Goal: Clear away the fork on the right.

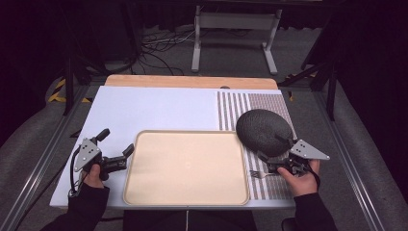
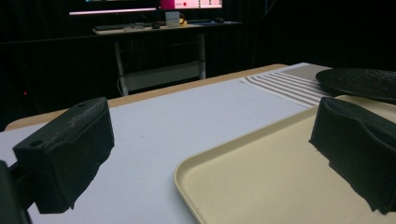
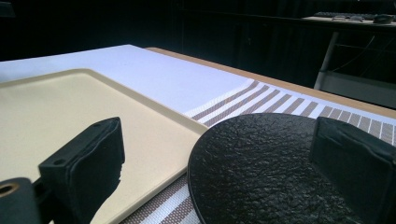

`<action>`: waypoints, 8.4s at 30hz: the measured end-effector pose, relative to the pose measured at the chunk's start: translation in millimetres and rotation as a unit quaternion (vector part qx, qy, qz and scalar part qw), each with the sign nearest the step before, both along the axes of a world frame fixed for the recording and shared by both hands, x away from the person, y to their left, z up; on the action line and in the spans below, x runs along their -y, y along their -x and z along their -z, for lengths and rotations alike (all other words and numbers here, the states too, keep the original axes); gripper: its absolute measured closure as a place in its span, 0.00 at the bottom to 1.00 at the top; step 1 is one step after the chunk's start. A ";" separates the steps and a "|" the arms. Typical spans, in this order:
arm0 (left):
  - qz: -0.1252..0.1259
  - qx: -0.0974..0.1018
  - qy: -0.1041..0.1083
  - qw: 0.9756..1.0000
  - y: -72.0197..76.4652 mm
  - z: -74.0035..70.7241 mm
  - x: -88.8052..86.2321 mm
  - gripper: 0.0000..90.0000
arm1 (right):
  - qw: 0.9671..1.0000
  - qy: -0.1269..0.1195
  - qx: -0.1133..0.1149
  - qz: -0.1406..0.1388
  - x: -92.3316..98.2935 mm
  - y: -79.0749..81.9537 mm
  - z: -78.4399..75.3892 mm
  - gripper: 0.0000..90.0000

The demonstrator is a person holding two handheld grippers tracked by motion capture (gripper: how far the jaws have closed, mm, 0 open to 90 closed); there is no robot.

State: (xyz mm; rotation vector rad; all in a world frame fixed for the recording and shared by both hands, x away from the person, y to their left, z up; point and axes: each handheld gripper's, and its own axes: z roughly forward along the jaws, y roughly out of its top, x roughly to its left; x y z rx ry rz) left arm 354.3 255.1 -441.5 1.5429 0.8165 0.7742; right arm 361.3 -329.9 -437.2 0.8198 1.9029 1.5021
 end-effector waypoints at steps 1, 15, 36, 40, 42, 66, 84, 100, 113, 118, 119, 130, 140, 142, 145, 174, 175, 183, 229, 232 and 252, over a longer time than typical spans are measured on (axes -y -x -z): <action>0.000 0.001 -0.001 1.000 0.3 -0.1 0.6 0.00 | 1.000 -0.002 0.002 0.000 0.4 0.0 -0.1 0.05; -0.001 0.001 -0.004 1.000 0.5 -0.2 0.2 0.00 | 1.000 -0.003 0.003 -0.001 0.9 0.1 -0.8 0.05; 0.000 -0.004 -0.009 1.000 0.3 -0.2 0.9 0.00 | 0.998 0.043 -0.026 -0.040 -3.9 -8.1 -21.6 0.07; -0.001 -0.003 -0.007 1.000 0.4 -0.3 1.0 0.00 | 0.996 0.069 -0.035 -0.051 -6.7 -10.7 -25.4 0.07; 0.000 -0.003 -0.007 1.000 0.5 -0.4 1.0 0.00 | 0.995 0.075 -0.037 -0.053 -7.2 -11.2 -26.1 0.07; -0.003 -0.002 -0.008 1.000 0.5 -0.4 0.8 0.00 | 0.954 0.251 -0.116 -0.116 -17.6 -14.3 -45.2 0.09; -0.004 -0.001 -0.006 1.000 0.5 -0.4 0.5 0.00 | 0.901 0.365 -0.166 -0.167 -30.6 -19.3 -53.8 0.11; -0.003 -0.001 -0.006 1.000 0.4 -0.4 0.4 0.00 | 0.863 0.424 -0.200 -0.189 -38.7 -23.1 -57.3 0.13; -0.001 0.000 -0.005 1.000 0.8 -0.9 0.2 0.00 | 0.825 0.469 -0.238 -0.207 -42.2 -24.3 -48.7 0.15; -0.001 0.000 -0.005 1.000 0.8 -0.9 0.3 0.00 | 0.813 0.477 -0.249 -0.223 -42.1 -23.9 -44.8 0.23; -0.001 -0.001 -0.005 1.000 0.9 -0.9 0.2 0.00 | 0.808 0.481 -0.253 -0.228 -42.0 -23.8 -44.2 0.25; -0.001 0.000 -0.006 1.000 1.2 -1.2 0.1 0.00 | 0.753 0.533 -0.285 -0.260 -38.9 -27.2 -33.4 0.56; 0.001 0.001 -0.009 1.000 1.4 -1.4 0.0 0.00 | 0.698 0.595 -0.282 -0.283 -38.3 -29.4 -27.6 0.79; 0.000 0.000 -0.007 1.000 1.3 -1.3 0.2 0.00 | 0.686 0.605 -0.282 -0.292 -37.9 -30.9 -26.6 0.87; 0.002 0.000 -0.010 1.000 1.5 -1.2 0.6 0.00 | 0.677 0.612 -0.280 -0.299 -37.6 -31.3 -25.3 0.93; 0.001 0.000 -0.009 1.000 1.3 -1.1 0.6 0.00 | 0.703 0.589 -0.273 -0.290 -33.1 -32.9 -40.3 0.94; 0.001 0.000 -0.009 1.000 1.3 -1.1 0.6 0.00 | 0.705 0.589 -0.272 -0.288 -33.5 -33.0 -42.4 0.94; 0.001 0.000 -0.007 1.000 1.2 -1.0 0.5 0.00 | 0.730 0.570 -0.271 -0.260 -33.4 -38.0 -65.4 0.94; -0.001 0.000 -0.008 1.000 2.0 -1.4 0.3 0.00 | 0.867 0.266 -0.411 -0.091 -58.6 -48.4 -97.9 0.94; -0.002 0.001 -0.006 1.000 2.1 -1.7 0.5 0.00 | 0.865 0.254 -0.424 -0.087 -62.8 -48.9 -96.0 0.94; -0.001 -0.001 -0.008 1.000 1.8 -1.3 -0.1 0.00 | 0.850 0.222 -0.469 -0.090 -106.3 -50.1 -80.9 0.94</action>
